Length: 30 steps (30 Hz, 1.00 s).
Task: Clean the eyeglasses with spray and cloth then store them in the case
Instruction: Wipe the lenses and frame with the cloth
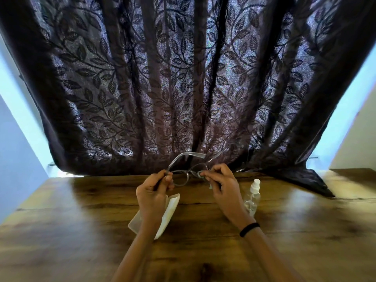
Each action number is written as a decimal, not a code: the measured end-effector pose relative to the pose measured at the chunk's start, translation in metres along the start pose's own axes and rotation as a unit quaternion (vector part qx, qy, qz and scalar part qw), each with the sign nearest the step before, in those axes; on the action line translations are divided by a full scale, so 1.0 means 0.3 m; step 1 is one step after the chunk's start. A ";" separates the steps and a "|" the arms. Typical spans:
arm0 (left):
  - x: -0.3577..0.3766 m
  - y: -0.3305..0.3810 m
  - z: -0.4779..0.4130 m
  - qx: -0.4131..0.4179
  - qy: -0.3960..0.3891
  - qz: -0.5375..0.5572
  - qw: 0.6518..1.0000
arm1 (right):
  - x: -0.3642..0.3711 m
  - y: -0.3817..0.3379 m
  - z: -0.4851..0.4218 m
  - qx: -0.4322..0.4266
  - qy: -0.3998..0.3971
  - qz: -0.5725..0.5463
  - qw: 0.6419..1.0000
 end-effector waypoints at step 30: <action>0.008 -0.009 0.001 -0.015 -0.002 0.011 1.000 | 0.008 0.066 0.023 0.136 0.031 -0.076 0.987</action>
Point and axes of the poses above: each hand's wrist, its own z-axis away from the middle knuckle, its own x-axis out of the palm, y = z × x, the point moved 8 cm from there along -z, towards the middle knuckle, and after that the axes turned 13 degrees about x, right-handed, at the moved point
